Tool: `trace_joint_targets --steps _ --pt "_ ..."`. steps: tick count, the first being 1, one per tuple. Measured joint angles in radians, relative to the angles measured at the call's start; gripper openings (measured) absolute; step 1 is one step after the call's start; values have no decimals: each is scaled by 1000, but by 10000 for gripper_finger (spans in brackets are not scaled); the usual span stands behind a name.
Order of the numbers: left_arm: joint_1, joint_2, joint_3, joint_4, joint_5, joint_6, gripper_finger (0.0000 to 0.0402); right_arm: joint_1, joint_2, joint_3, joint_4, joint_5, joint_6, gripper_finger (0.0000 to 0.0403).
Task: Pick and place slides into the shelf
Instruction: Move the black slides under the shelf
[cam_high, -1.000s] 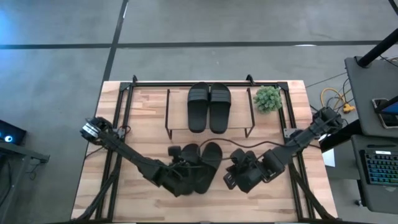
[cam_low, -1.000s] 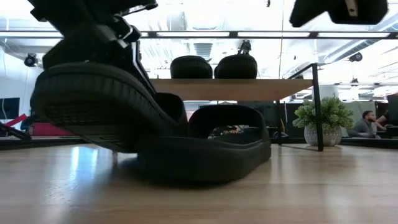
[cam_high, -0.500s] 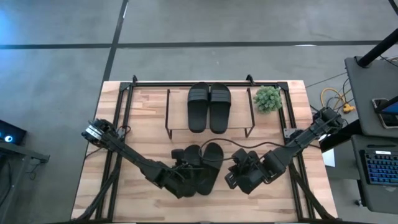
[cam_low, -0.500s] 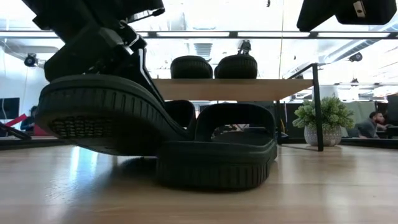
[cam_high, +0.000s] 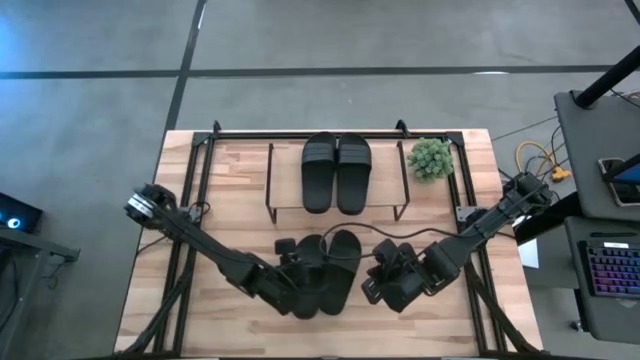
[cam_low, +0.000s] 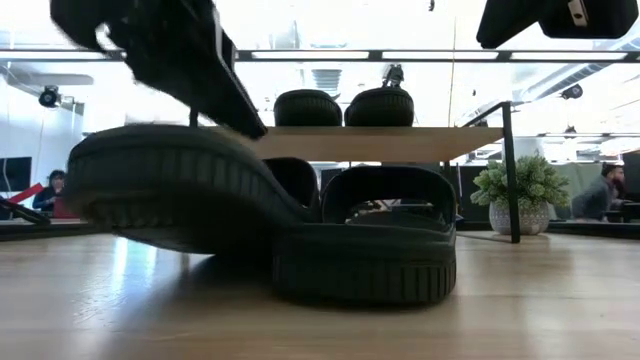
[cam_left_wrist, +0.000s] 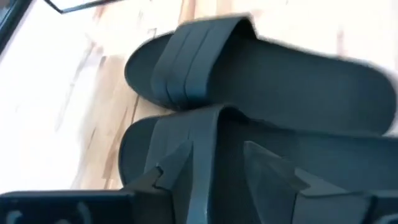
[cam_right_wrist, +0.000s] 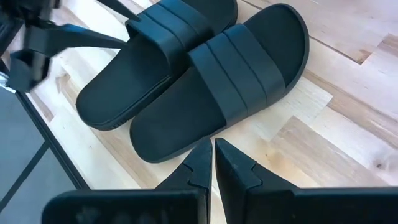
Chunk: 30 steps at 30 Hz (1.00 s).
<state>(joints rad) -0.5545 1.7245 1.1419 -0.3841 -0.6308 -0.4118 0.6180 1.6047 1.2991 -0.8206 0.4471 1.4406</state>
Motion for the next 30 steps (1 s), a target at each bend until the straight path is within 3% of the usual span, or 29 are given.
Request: trace_joint_targets --steps 4,13,18,24,30 --pt "-2 -52 0 -26 57 -1 141 11 0 0 13 -1 0 13" --pt "-12 -175 -12 -83 363 -159 143 38 22 0 136 -2 25 13" --pt "-58 -207 -61 -88 380 -224 137 39 106 0 275 -31 26 13" --pt "-127 -228 -121 -78 395 -285 83 45 236 2 530 -69 76 13" --pt "-179 -235 -170 -72 461 -286 6 48 294 7 632 -24 215 13"
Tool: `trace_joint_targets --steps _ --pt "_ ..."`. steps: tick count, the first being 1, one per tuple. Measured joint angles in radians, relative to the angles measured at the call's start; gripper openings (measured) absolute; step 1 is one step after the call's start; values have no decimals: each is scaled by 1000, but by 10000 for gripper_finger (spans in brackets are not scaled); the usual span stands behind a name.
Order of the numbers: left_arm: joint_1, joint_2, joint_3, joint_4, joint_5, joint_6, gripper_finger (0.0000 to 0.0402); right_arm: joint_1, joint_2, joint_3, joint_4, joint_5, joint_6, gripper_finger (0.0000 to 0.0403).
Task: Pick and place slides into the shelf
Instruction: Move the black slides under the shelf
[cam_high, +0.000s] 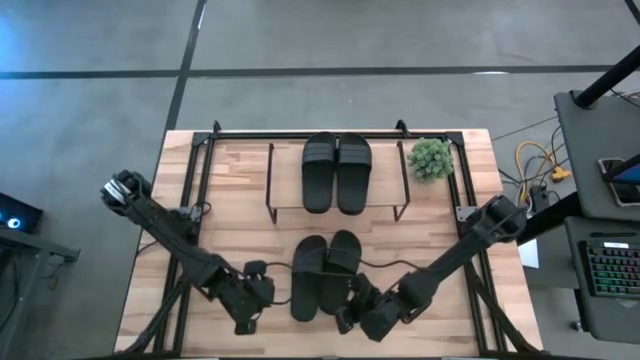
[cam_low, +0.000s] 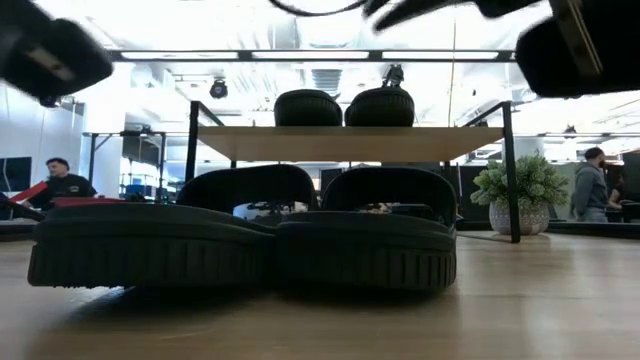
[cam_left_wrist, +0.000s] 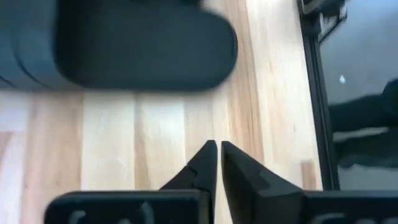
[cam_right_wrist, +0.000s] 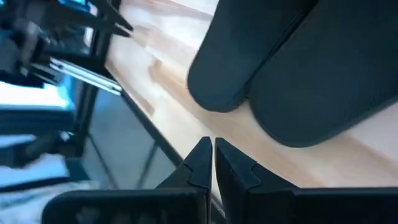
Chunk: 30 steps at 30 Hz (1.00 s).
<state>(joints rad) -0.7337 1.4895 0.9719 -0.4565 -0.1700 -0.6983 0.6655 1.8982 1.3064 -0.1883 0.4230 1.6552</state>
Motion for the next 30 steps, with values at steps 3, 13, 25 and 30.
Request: trace_joint_targets --steps 3,13,25,30 --pt "-32 -2 -35 22 8 -3 8 5 48 6 43 -2 75 13" --pt "-91 -2 -102 110 -50 -2 1 17 276 215 32 -66 255 13" --pt "-93 -2 -112 127 -72 7 1 17 335 402 -504 -55 394 13" --pt "-96 -2 -112 135 -71 6 1 8 316 384 -414 -63 328 13"
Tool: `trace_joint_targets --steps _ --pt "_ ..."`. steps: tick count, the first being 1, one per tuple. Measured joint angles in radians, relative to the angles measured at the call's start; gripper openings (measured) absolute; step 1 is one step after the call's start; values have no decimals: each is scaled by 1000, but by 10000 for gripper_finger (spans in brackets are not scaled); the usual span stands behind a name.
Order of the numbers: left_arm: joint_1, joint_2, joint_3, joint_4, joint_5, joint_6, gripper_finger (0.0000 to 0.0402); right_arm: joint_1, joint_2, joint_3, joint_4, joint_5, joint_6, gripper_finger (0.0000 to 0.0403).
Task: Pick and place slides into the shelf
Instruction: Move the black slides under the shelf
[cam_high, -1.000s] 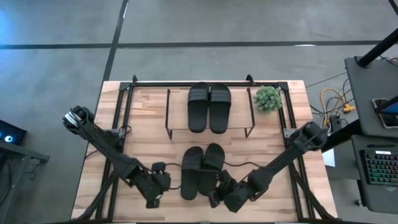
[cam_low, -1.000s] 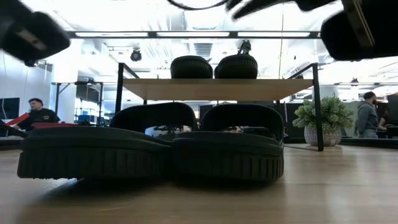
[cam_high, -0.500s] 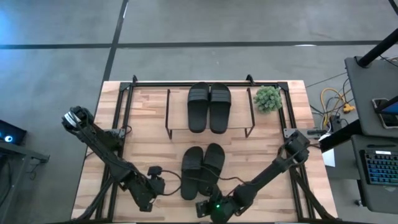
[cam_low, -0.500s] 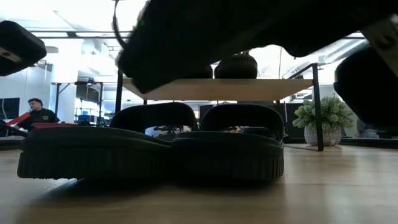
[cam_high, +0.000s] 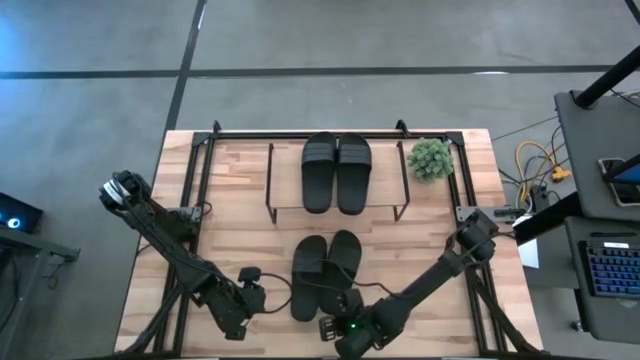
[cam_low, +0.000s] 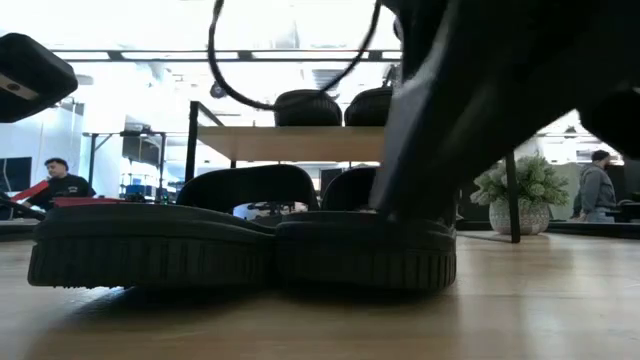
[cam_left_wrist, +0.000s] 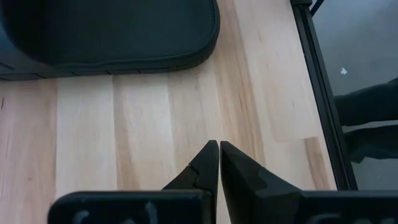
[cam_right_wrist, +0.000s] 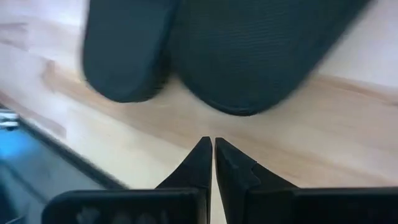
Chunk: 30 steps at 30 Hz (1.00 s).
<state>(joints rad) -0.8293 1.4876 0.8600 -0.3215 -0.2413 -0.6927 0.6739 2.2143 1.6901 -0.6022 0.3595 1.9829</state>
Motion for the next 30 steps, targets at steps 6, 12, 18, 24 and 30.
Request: trace_joint_targets --steps 6,12,18,24,30 --pt "-4 0 0 0 0 -6 1 -2 18 -13 27 -1 -1 13" --pt "-4 0 0 -1 -1 -6 1 -19 44 -17 4 17 16 13" --pt "-4 0 0 -1 -1 -6 1 -27 33 -14 -190 83 137 13" --pt "-4 0 -1 -2 -3 -5 1 -50 17 -13 -318 89 152 13" --pt "-4 0 -1 -1 -14 -5 1 -113 18 -13 -251 86 -27 13"
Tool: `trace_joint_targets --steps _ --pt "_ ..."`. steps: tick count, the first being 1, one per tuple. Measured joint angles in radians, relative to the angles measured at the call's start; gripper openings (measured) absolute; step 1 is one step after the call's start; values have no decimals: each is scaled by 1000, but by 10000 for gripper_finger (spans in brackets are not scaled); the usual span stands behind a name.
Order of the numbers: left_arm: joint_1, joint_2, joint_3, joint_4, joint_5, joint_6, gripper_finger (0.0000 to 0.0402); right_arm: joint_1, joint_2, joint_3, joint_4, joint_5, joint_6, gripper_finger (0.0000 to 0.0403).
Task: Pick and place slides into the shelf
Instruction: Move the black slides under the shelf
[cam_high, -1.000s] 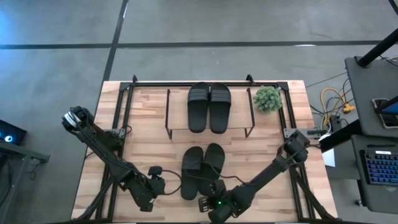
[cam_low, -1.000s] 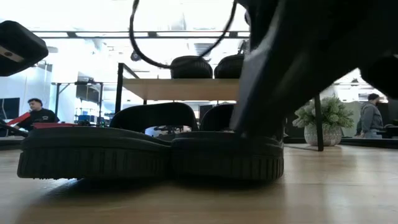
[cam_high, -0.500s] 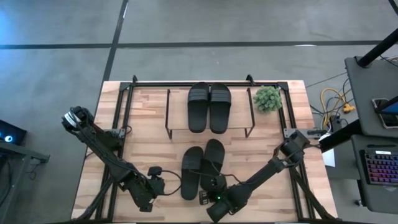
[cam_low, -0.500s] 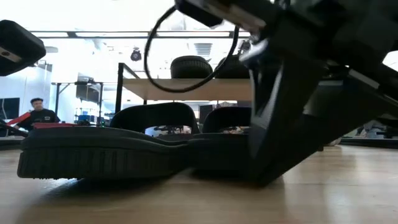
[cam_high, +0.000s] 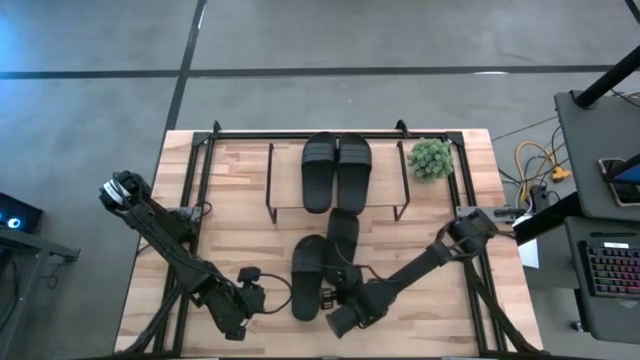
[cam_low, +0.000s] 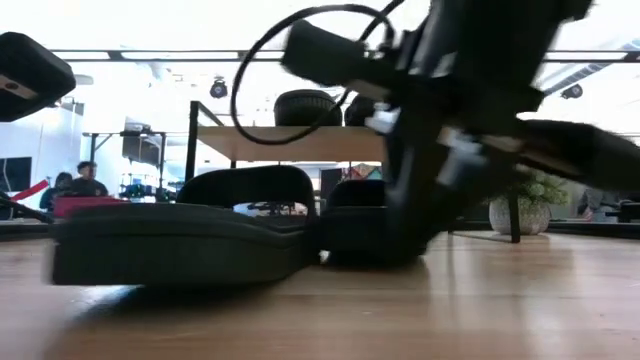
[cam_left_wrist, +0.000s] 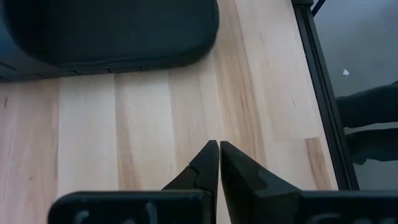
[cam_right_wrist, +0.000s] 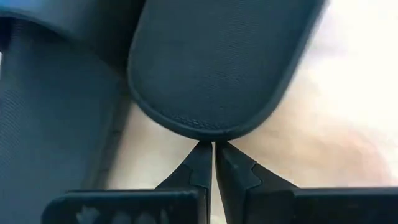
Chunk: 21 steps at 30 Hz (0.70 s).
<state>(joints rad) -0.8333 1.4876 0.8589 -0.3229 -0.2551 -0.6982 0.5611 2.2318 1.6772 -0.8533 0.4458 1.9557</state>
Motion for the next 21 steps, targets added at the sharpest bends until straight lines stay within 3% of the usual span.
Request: trace_joint_targets --steps 8,14,21 --pt "2 0 -1 10 -23 -4 1 -12 -40 4 -1 6 -67 13" --pt "9 0 -17 57 -63 -87 1 66 -68 5 -42 1 62 13" --pt "9 66 -115 296 -68 -246 1 182 -75 8 -67 1 284 13"
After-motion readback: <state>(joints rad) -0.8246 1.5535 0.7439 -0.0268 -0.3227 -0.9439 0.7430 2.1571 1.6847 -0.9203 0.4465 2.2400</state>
